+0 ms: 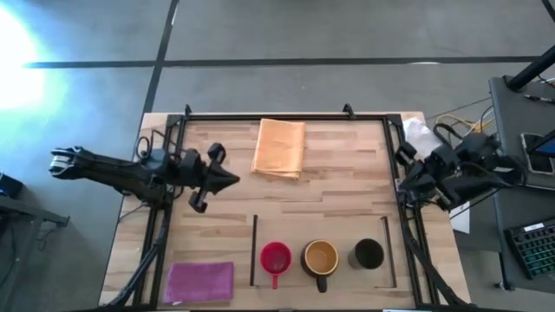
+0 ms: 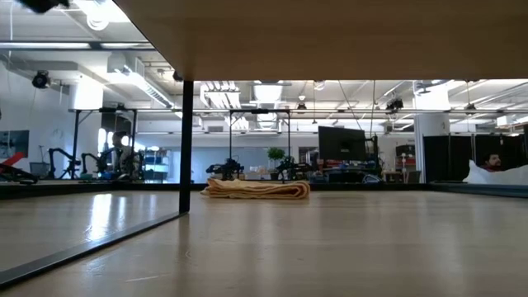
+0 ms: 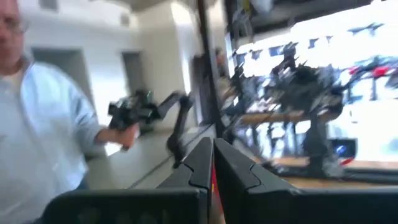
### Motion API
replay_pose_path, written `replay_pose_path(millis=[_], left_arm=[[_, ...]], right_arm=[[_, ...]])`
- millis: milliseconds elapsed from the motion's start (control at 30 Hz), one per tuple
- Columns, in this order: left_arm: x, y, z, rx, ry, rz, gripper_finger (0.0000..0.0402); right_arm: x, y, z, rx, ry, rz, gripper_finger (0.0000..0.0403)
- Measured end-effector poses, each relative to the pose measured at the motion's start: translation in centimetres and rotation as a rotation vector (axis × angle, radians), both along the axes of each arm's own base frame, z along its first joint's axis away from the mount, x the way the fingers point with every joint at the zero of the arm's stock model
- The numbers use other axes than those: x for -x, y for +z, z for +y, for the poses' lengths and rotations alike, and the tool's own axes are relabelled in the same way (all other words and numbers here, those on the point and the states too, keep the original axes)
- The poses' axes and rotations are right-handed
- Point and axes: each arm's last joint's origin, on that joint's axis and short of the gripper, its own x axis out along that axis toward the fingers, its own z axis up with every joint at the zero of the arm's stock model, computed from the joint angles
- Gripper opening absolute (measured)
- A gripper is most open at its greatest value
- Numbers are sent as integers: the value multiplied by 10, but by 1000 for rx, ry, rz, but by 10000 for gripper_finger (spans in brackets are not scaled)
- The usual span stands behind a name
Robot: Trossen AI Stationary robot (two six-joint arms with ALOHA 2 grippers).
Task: Stack small to large cups/mugs on shelf
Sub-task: Return to Home Position
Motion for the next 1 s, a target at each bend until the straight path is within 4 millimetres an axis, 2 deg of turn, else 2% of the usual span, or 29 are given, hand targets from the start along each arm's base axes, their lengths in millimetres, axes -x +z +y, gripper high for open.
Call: replay_pose_path(millis=[67, 267, 467, 700, 1000], left_arm=[[8, -15, 1, 3, 0, 8, 0], [31, -35, 4, 33, 0, -33, 0], [45, -53, 5, 41, 0, -28, 0], [53, -87, 7, 123, -15, 53, 0], [63, -126, 12, 205, 72, 112, 0]], right_arm=[[3, -7, -1, -10, -39, -37, 9], [4, -29, -2, -48, -38, -145, 9], [-3, -57, -2, -68, -71, -152, 9], [-17, -86, -1, -91, -83, -190, 9], [-29, -118, -1, -110, -133, -179, 9]])
